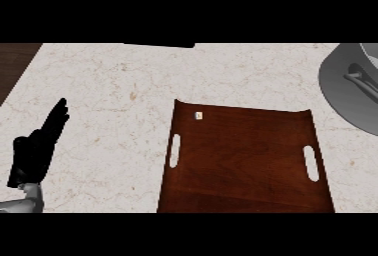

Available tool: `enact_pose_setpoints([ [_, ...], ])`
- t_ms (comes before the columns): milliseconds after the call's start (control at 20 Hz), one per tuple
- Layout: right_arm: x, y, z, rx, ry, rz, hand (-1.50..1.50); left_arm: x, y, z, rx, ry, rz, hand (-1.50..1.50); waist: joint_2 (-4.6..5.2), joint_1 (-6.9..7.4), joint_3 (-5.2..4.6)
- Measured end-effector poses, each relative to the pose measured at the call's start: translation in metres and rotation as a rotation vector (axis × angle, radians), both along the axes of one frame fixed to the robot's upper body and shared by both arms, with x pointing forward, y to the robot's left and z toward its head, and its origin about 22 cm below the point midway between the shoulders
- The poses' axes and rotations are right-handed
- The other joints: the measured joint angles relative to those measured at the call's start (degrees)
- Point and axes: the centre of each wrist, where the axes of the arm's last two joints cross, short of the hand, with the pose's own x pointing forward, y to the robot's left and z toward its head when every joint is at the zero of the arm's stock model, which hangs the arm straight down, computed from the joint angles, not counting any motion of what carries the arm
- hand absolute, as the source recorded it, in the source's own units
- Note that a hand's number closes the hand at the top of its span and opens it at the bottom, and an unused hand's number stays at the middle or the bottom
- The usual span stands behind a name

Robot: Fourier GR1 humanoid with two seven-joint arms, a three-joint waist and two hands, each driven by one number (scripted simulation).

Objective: Pick the sweet potato from the tray and place it in the pot

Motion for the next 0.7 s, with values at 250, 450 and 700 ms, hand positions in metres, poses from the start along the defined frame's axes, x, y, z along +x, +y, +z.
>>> enact_pose_setpoints([
  [250,-0.004,-0.008,-0.010,0.123,-0.014,0.000,-1.50,0.003,-0.006,-0.001,0.000,-0.014,-0.009,0.00,0.34,0.52,0.11],
  [450,-0.007,-0.011,-0.015,0.195,-0.043,0.034,-1.50,0.002,-0.008,-0.006,-0.004,-0.013,-0.010,0.00,0.44,0.82,0.16],
  [700,-0.008,-0.013,-0.015,0.235,-0.144,0.074,-1.50,0.005,-0.008,-0.003,-0.001,-0.012,-0.015,0.00,0.47,0.84,0.23],
])
